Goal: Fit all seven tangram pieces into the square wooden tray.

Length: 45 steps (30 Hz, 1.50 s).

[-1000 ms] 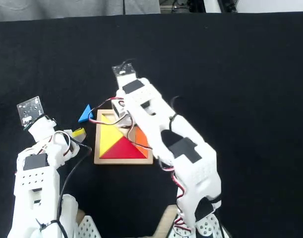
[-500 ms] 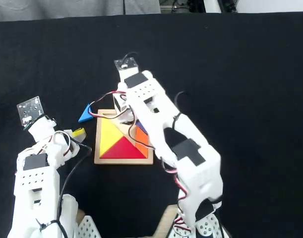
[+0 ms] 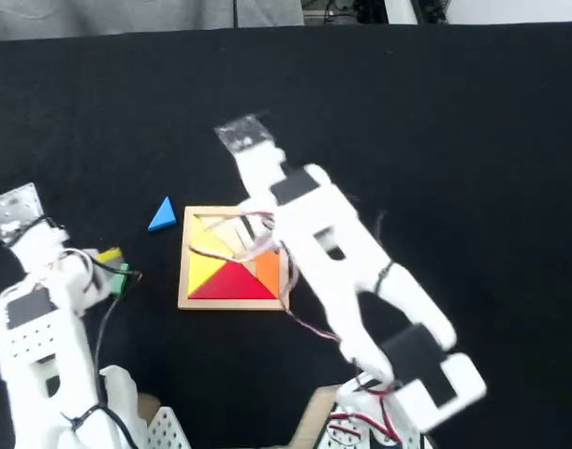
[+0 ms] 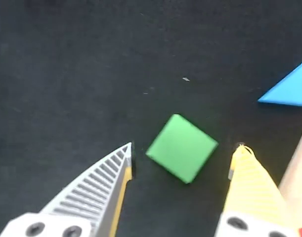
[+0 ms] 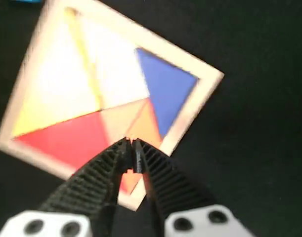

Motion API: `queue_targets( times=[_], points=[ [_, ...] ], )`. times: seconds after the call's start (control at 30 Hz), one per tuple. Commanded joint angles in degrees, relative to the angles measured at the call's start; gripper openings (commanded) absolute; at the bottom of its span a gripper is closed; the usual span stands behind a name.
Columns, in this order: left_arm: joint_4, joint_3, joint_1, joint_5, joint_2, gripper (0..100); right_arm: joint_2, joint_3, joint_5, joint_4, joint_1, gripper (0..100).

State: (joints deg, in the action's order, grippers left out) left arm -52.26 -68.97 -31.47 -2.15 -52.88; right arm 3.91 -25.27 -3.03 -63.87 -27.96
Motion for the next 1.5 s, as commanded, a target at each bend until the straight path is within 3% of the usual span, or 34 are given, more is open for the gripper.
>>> queue_targets(
  times=[0.0, 0.17, 0.37, 0.5, 0.63, 0.77, 0.97, 1.27, 1.47],
  points=[
    [-10.7, 13.1, -5.5, -6.5, 1.0, 31, 7.3, -15.5, 1.0, 19.7, 5.5, 1.1],
    [-22.8, 25.7, -4.4, -6.9, 12.0, 31, 11.3, -24.7, 1.0, 32.3, 12.5, 1.1],
    [-29.6, 35.2, -2.6, -7.8, 29.4, 31, 13.3, -27.2, 1.1, 35.8, 19.3, 1.2],
    [-26.3, 36.0, -0.1, -16.0, 33.0, 34, 13.3, -27.2, 1.1, 37.7, 23.6, 1.2],
    [-22.8, 32.6, 3.3, -17.1, 33.5, 45, 13.2, -27.2, 3.8, 38.7, 25.4, 1.2],
    [-13.8, 26.8, 5.8, -19.6, 33.7, 42, 13.2, -27.2, 4.7, 38.7, 25.3, 1.2],
    [-0.7, 20.9, 2.9, -25.1, 33.7, 40, 13.2, -27.3, 4.9, 38.7, 25.3, 1.2],
    [2.5, 24.1, 1.6, -26.1, 44.6, 40, 13.2, -27.1, 4.9, 38.7, 25.3, 1.2],
    [0.3, 29.4, 1.5, -26.5, 52.8, 40, 13.2, -27.2, 4.9, 38.7, 25.3, 1.2]
  ],
)
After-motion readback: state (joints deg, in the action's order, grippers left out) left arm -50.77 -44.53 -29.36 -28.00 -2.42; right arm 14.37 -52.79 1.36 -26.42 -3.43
